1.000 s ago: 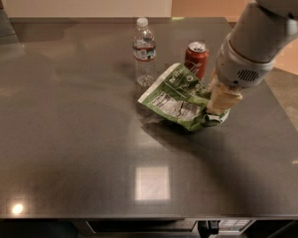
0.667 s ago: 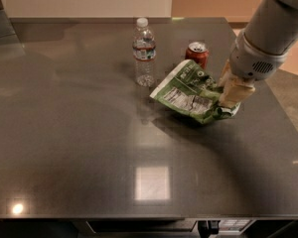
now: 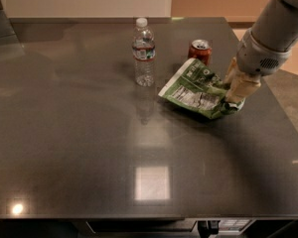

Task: Move green jalapeno chip bag near coke can

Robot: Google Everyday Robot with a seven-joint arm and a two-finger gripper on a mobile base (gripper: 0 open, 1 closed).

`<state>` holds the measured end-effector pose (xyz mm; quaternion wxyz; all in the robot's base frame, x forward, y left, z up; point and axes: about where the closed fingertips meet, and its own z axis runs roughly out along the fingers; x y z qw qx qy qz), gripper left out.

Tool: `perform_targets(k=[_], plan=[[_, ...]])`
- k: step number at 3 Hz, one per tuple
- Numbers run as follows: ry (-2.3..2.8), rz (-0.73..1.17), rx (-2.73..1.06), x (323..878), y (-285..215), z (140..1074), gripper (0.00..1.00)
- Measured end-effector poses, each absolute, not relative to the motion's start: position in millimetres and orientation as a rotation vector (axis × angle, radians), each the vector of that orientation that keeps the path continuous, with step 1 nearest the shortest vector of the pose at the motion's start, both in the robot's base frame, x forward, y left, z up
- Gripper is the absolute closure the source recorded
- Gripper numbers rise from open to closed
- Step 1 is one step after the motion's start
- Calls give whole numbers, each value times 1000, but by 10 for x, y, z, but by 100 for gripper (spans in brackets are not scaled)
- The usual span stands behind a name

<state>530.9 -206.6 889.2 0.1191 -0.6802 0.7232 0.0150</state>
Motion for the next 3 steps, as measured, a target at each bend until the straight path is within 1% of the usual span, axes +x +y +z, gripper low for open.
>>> perform_targets(k=[2,3], plan=[[2106,36,-1985,5329,-2050,8894,13],[2103,32,-1983,5337,-2042,8895,0]])
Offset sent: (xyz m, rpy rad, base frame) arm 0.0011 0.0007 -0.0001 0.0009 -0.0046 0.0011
